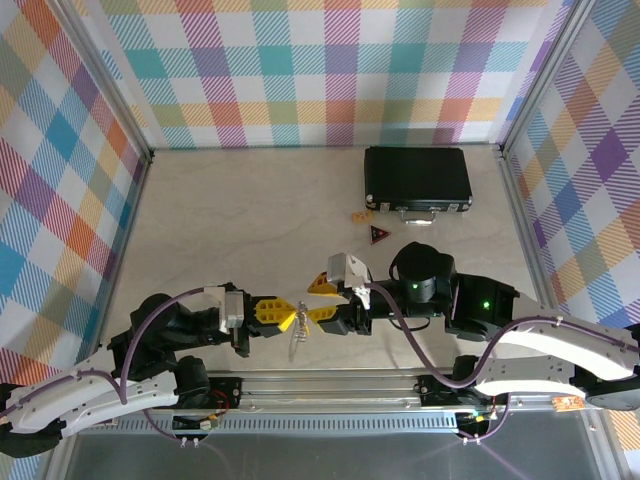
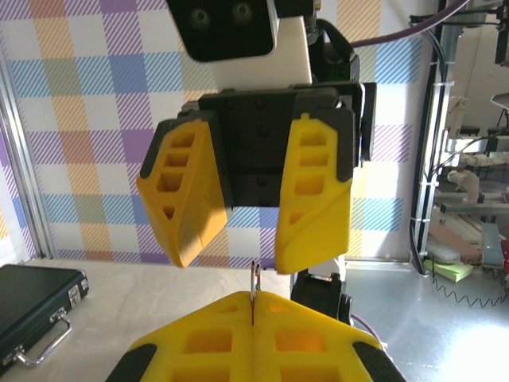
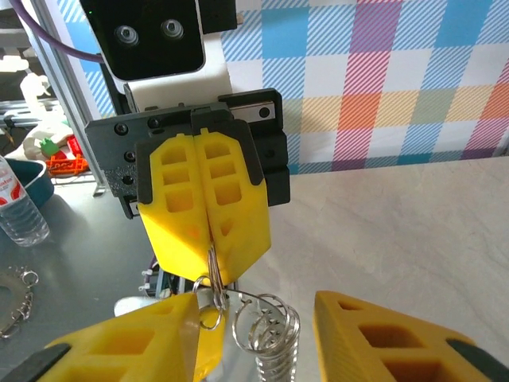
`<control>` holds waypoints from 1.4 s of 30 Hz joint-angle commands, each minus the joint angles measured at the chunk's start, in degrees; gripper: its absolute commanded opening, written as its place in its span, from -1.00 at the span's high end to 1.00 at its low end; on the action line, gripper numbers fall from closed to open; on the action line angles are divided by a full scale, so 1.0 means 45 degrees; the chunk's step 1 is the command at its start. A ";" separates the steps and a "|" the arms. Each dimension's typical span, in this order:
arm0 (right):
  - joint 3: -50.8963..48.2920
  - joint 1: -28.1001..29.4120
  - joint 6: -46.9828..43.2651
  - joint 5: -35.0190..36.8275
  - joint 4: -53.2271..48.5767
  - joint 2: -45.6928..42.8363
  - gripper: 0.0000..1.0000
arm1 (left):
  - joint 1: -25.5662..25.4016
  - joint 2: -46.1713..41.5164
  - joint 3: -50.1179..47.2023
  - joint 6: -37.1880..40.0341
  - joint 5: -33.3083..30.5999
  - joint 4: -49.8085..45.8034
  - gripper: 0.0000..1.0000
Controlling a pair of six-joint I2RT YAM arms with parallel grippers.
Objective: Put the keys on the keyring
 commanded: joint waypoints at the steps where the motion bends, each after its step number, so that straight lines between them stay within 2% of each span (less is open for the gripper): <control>1: -0.0245 0.0084 0.0093 -0.0268 0.0628 0.0071 0.28 | -0.0117 -0.0097 -0.0038 -0.0206 0.0375 0.0924 1.00; 14: -0.0480 0.0084 0.0144 -0.1114 0.0988 0.0205 0.49 | -0.0111 0.0084 -0.0033 -0.0282 0.0454 0.1023 1.00; 24: -0.0519 0.0084 0.0211 -0.1245 0.1131 0.0360 0.97 | -0.0104 -0.0075 0.0105 -0.0046 0.0336 0.0453 1.00; 28: -0.0443 0.0084 0.0176 -0.1314 0.0910 0.0498 1.00 | -0.0095 -0.0047 0.0628 0.0399 0.0198 -0.0798 1.00; 30: -0.0270 0.0074 -0.0026 -0.1200 0.0427 0.0539 1.00 | -0.0095 0.0106 0.1091 0.0628 -0.0192 -0.1809 0.99; 33: 0.0524 0.0072 -0.0719 -0.0773 -0.1169 0.0876 1.00 | -0.0095 0.0559 0.1864 0.0960 -0.0922 -0.3698 0.64; 35: 0.1214 0.0079 -0.1078 -0.0536 -0.2483 0.1237 1.00 | -0.0095 0.0948 0.2301 0.1121 -0.1285 -0.5089 0.51; 38: 0.2059 0.0079 -0.1494 -0.0336 -0.4123 0.1784 1.00 | -0.0106 0.1450 0.2723 0.1197 -0.1509 -0.6089 0.47; 42: 0.2877 0.0081 -0.1862 -0.0123 -0.5573 0.2389 1.00 | -0.0097 0.1588 0.2793 0.1216 -0.1502 -0.6142 0.48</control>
